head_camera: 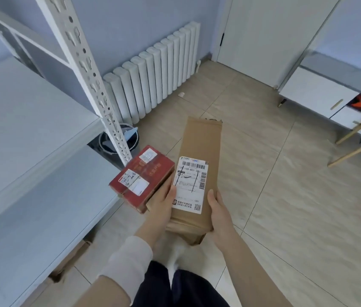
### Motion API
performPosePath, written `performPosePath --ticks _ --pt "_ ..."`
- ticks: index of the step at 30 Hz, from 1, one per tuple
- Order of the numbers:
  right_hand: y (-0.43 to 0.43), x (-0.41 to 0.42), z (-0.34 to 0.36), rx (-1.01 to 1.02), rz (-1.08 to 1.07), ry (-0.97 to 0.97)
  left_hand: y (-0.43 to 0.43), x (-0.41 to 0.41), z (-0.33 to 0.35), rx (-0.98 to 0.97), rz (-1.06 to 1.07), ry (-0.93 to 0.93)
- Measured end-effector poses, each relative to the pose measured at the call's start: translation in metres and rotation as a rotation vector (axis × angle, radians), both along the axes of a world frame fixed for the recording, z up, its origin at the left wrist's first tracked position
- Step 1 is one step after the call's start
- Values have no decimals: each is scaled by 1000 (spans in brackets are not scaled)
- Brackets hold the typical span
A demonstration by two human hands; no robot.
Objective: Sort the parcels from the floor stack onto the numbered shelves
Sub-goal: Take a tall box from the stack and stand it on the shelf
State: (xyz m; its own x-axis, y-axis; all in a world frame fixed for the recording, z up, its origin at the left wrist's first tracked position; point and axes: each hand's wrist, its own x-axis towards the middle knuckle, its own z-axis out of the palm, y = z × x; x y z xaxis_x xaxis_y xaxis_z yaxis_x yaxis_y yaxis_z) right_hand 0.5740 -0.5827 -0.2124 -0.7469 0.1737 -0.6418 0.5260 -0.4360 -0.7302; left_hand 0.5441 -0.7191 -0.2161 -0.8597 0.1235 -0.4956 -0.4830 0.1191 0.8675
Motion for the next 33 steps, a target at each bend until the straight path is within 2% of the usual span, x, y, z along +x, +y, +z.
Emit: performPosePath --ticks 7,14,22,28,33 --pt "-29 58 8 26 183 11 -29 80 10 41 219 -80" --pt "-78 119 7 125 363 7 -77 163 14 78 350 -48" --pt "-107 205 29 91 639 22 -99 288 37 64 615 -19" --pt "-111 249 46 46 851 144 -89 354 55 29 812 86" --pt "-110 288 71 26 933 277 -81 401 81 -3 886 190"
